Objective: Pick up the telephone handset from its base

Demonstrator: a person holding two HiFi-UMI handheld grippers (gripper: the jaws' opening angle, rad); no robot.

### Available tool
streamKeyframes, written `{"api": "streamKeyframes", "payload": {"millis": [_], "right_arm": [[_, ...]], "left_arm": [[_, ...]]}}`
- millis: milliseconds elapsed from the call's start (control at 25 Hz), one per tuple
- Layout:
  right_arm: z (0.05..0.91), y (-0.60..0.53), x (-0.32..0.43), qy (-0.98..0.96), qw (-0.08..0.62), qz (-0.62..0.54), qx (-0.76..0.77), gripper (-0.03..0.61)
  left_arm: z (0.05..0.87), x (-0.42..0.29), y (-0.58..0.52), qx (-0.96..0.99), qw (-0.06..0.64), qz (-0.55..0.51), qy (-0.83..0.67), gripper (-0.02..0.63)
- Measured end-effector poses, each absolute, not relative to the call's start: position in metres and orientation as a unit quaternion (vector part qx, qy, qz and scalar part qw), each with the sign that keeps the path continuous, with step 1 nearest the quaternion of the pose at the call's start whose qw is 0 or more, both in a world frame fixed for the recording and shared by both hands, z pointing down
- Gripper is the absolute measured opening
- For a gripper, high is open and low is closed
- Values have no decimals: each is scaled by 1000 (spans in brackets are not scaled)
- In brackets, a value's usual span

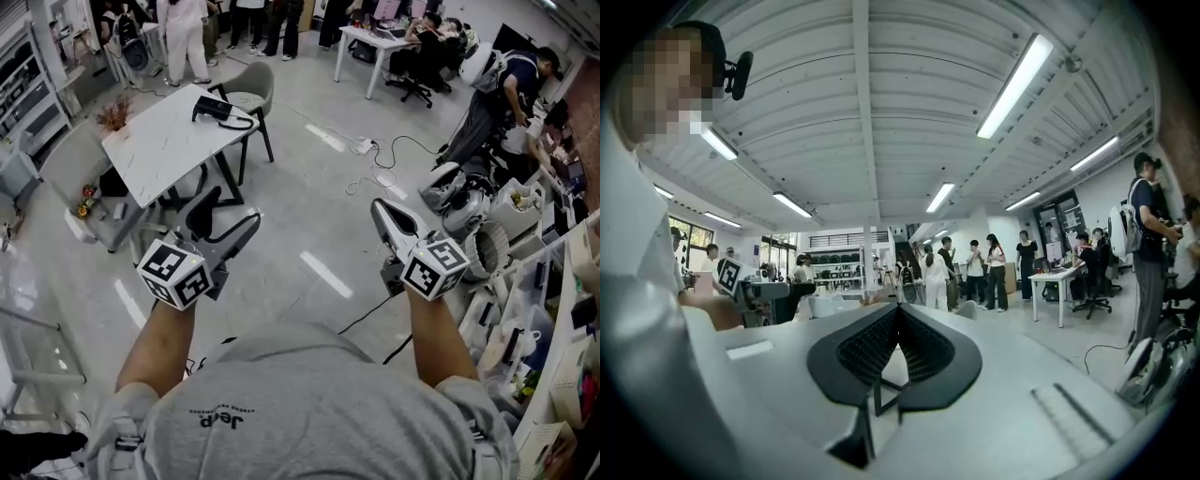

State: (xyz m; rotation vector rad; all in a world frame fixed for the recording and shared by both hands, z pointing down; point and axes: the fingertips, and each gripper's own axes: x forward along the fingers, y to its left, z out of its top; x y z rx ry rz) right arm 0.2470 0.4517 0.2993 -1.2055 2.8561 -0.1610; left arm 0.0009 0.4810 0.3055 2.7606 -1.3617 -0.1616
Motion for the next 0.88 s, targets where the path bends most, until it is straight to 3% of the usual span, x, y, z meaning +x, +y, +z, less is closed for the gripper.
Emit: {"api": "streamKeyframes", "payload": {"millis": [440, 880], "right_arm": [[327, 377, 229, 916, 4, -66, -395, 5], [323, 211, 139, 895, 10, -58, -442, 5]], "left_arm": [[326, -12, 411, 898, 50, -51, -435, 433], [332, -89, 216, 925, 58, -70, -370, 433]]}}
